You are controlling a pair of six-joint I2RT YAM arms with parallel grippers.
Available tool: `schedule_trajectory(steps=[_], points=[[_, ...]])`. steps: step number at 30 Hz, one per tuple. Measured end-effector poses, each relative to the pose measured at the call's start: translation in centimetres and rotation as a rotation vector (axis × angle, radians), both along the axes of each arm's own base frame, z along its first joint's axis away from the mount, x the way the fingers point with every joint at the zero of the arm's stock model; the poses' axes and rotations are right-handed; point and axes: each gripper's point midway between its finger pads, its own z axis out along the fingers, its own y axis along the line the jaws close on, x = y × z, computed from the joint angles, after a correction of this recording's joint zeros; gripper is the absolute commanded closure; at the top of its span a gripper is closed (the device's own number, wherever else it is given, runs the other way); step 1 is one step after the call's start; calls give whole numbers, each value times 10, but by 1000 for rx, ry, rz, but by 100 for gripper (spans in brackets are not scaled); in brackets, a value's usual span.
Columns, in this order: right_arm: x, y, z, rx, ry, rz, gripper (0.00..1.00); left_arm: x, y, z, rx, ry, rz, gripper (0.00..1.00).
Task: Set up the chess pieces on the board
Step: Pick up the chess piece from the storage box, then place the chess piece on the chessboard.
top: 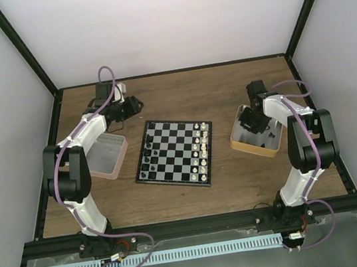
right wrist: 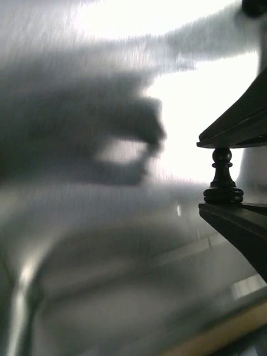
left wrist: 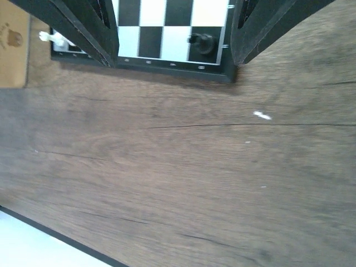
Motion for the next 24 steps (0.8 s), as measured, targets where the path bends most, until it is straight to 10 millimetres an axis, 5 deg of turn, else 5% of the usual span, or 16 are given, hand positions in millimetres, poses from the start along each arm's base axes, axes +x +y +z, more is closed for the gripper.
schedule_trajectory(steps=[11,18,24], points=[[55,66,82,391,-226,14,74,-22,-67,44,-126,-145,-219,36],[58,140,123,701,-230,104,74,-44,-107,63,-188,-215,-340,23],[35,201,136,896,-115,188,74,-89,-136,74,-275,-248,-426,21]])
